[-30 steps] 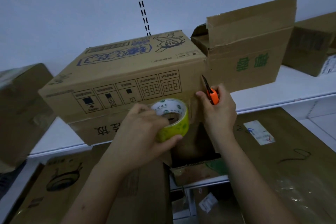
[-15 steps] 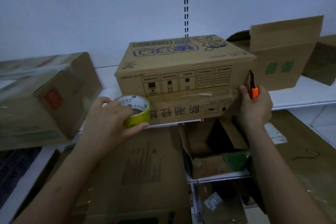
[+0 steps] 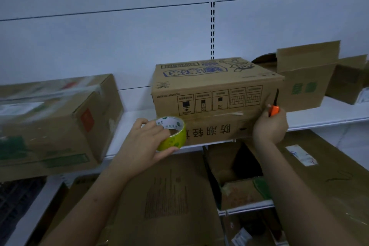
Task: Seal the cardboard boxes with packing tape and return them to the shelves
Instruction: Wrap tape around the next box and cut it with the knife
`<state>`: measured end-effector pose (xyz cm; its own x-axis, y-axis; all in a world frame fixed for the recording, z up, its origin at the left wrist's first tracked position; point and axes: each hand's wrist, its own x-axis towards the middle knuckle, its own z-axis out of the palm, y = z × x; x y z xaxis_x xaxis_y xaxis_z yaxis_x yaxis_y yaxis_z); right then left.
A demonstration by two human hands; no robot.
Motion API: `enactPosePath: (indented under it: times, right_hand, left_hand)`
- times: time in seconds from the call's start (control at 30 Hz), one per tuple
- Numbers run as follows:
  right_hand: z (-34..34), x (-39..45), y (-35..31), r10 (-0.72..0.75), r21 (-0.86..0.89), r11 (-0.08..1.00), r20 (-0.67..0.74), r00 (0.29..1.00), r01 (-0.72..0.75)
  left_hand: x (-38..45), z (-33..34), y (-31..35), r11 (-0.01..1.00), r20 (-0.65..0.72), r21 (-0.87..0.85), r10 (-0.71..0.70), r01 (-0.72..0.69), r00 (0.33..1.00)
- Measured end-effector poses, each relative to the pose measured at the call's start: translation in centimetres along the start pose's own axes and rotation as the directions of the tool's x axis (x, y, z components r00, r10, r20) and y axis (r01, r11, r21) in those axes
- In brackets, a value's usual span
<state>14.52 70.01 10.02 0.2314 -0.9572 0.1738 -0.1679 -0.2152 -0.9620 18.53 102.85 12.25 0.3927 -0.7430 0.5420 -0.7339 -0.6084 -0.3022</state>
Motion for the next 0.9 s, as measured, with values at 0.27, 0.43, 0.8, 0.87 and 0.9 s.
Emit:
enactPosePath:
  times: [0.27, 0.43, 0.8, 0.87, 0.9]
  right_hand:
    - [1.8, -2.4, 0.2, -0.075, 0.023, 0.997, 0.029, 0.997, 0.074]
    - [2.6, -5.7, 0.0, -0.152, 0.097, 0.985, 0.122, 0.981, 0.141]
    - [4.9, -11.3, 0.9, -0.389, -0.023, 0.913, 0.246, 0.888, 0.407]
    - [5.4, -12.3, 0.9, -0.415, -0.042, 0.896, 0.278, 0.866, 0.442]
    - [5.7, -12.6, 0.8, -0.407, -0.049, 0.898, 0.283, 0.869, 0.437]
  left_hand:
    - [0.0, 0.3, -0.6, 0.999, -0.043, -0.016, 0.043, -0.044, 0.998]
    - [0.3, 0.3, -0.5, 0.998, -0.054, -0.031, 0.055, -0.056, 0.997]
    - [0.5, 0.4, -0.1, 0.996, -0.024, -0.082, 0.035, -0.037, 0.999]
    - [0.6, 0.3, -0.1, 0.996, -0.023, -0.086, 0.035, -0.037, 0.999]
    - [0.6, 0.3, -0.1, 0.995, -0.022, -0.089, 0.036, -0.038, 0.999]
